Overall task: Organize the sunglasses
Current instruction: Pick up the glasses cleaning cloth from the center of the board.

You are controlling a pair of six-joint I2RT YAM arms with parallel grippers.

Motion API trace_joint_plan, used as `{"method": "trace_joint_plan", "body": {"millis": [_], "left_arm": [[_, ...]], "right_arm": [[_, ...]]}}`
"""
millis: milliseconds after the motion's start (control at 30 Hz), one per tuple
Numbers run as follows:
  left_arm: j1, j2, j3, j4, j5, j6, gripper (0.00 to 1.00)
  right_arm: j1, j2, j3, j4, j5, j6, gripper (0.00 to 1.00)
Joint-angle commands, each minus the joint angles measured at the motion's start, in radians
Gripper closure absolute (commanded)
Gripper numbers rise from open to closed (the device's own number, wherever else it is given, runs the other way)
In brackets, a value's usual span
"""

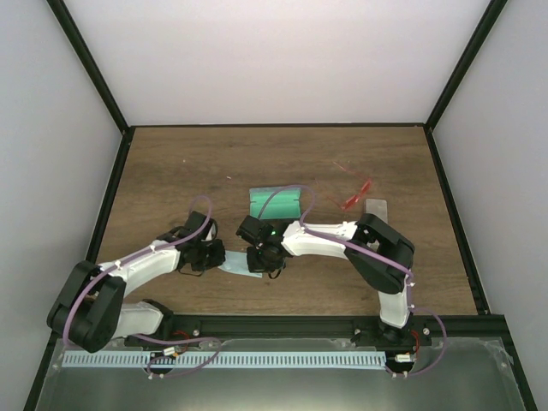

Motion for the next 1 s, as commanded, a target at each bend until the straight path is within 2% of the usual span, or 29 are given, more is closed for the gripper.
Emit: {"method": "trace_joint_plan", "body": {"millis": [0,200,433,667,967], "left_arm": [[-0.004,0.025,-0.036,-0.031,-0.014,0.007,0.95],[-0.003,0.004,-0.015,-0.039,0.011,0.003,0.96],[-0.004,-0.021,0.084,-0.1,0.029,-0.003,0.96],[-0.005,0.021,0.18,-0.125,0.041,-0.01,0.96],[-0.01,0.144,0.319,-0.125,0.044,-0.016,0.96]], "right_arm": [[-0.006,0.004,-0.01,-0.027,0.009,-0.005,0.99],[-0.007,-0.016,0.021,-0.052,0.029,-0.008,0.99],[-0.023,-0.071,0.043,-0.066,0.021,-0.02,0.99],[-0.048,-0.088,0.079,-0.099,0.028,-0.05,0.99],[-0.172,-0.127,0.128,-0.142,0.026,-0.16,0.99]]}}
